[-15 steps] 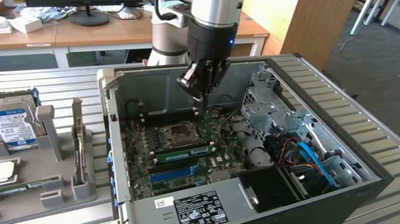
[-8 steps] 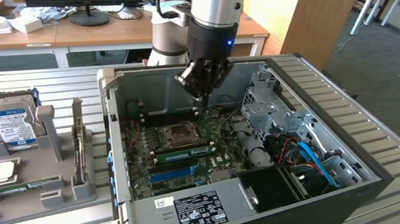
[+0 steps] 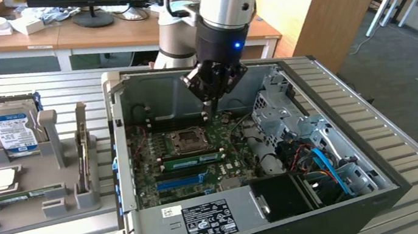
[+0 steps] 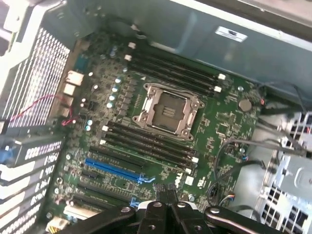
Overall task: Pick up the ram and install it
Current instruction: 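Press down the ram until it locks into place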
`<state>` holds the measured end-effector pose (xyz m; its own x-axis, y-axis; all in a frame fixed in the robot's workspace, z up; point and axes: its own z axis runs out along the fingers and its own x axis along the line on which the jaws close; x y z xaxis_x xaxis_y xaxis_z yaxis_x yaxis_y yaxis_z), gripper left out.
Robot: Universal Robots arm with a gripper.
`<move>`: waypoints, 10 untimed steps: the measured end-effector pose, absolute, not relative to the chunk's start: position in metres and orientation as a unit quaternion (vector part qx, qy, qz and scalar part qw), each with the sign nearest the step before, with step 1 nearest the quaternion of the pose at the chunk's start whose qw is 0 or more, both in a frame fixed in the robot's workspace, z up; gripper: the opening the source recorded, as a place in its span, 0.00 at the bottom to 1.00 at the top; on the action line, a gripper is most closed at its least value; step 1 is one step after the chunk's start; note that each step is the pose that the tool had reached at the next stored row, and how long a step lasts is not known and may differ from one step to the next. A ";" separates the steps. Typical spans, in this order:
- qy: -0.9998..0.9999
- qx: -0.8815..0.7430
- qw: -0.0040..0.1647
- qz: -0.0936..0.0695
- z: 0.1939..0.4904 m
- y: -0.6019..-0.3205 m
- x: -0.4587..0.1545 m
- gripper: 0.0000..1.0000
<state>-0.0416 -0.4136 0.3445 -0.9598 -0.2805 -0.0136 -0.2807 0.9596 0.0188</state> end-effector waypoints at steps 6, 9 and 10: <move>0.996 -0.091 0.006 0.010 0.344 -0.414 -0.042 0.10; 0.998 -0.065 0.006 0.010 0.344 -0.414 -0.042 0.10; 0.998 -0.056 0.006 0.010 0.345 -0.414 -0.042 0.10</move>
<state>-0.0416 -0.4136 0.3445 -0.9936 -0.1122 -0.0135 -0.1125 0.9935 0.0188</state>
